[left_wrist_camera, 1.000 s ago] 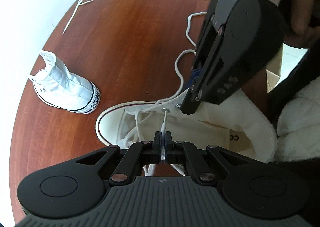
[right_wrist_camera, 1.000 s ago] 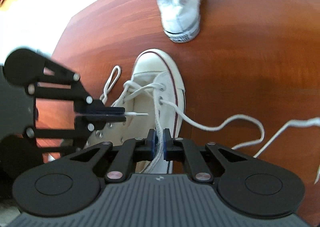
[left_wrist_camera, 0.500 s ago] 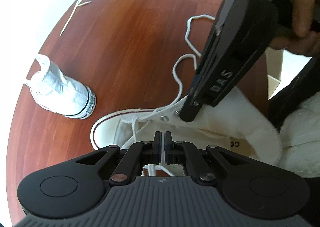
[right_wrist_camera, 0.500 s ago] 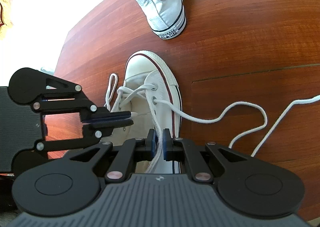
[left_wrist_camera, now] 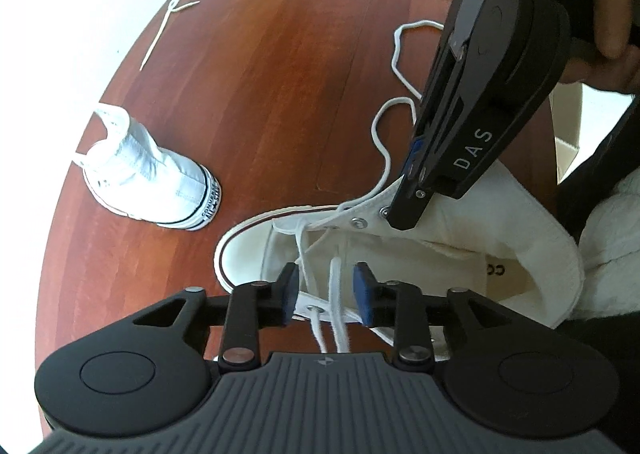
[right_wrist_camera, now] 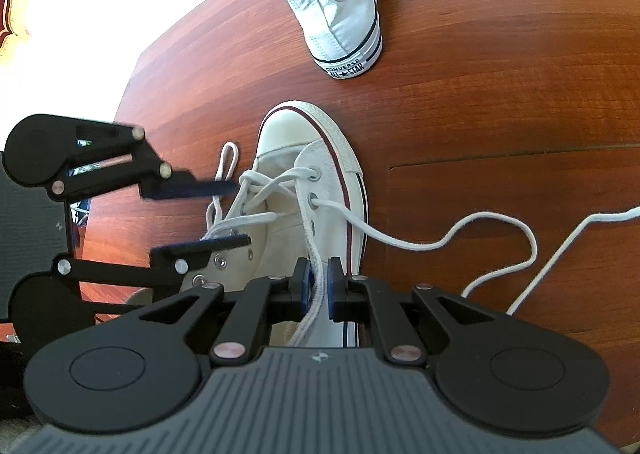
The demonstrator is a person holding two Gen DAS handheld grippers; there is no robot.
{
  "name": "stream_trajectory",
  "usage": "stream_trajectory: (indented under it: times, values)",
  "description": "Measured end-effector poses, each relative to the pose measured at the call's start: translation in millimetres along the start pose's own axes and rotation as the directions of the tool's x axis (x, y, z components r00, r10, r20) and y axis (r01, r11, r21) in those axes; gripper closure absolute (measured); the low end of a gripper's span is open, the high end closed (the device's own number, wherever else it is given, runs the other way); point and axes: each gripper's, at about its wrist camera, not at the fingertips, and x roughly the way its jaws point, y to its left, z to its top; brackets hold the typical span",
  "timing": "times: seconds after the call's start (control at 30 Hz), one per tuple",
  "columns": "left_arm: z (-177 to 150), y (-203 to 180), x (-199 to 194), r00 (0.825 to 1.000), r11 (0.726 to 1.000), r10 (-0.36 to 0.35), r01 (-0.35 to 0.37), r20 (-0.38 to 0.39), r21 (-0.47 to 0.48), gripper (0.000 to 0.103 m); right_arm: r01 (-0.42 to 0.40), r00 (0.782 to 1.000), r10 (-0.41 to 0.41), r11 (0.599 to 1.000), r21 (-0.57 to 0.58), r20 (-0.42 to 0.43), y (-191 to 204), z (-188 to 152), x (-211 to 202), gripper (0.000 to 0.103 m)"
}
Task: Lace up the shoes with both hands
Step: 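Push the lace tip into the next eyelet with the left gripper while the right gripper holds the sneaker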
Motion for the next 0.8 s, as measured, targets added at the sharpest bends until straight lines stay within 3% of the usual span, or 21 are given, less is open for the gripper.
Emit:
stream_trajectory:
  times: [0.23, 0.3, 0.37, 0.8]
  values:
    - [3.8, -4.7, 16.6, 0.998, 0.997, -0.013, 0.017, -0.059, 0.078, 0.075, 0.003, 1.000, -0.003, 1.000, -0.005, -0.002, -9.7, -2.6, 0.1, 0.093]
    - [4.9, -3.4, 20.3, 0.997, 0.997, -0.022, 0.028, -0.069, 0.078, 0.090, 0.004, 1.000, -0.004, 1.000, -0.004, -0.002, -5.3, -0.7, 1.3, 0.093]
    - [5.8, -1.7, 22.8, 0.996, 0.997, -0.034, 0.039, -0.077, 0.072, 0.096, 0.006, 1.000, -0.006, 1.000, 0.000, -0.003, 4.7, 4.1, 6.9, 0.093]
    - [5.5, -5.9, 3.8, 0.998, 0.997, -0.062, 0.061, 0.023, 0.051, 0.098, 0.014, 1.000, -0.014, 1.000, 0.005, 0.005, -24.7, -8.8, 29.5, 0.091]
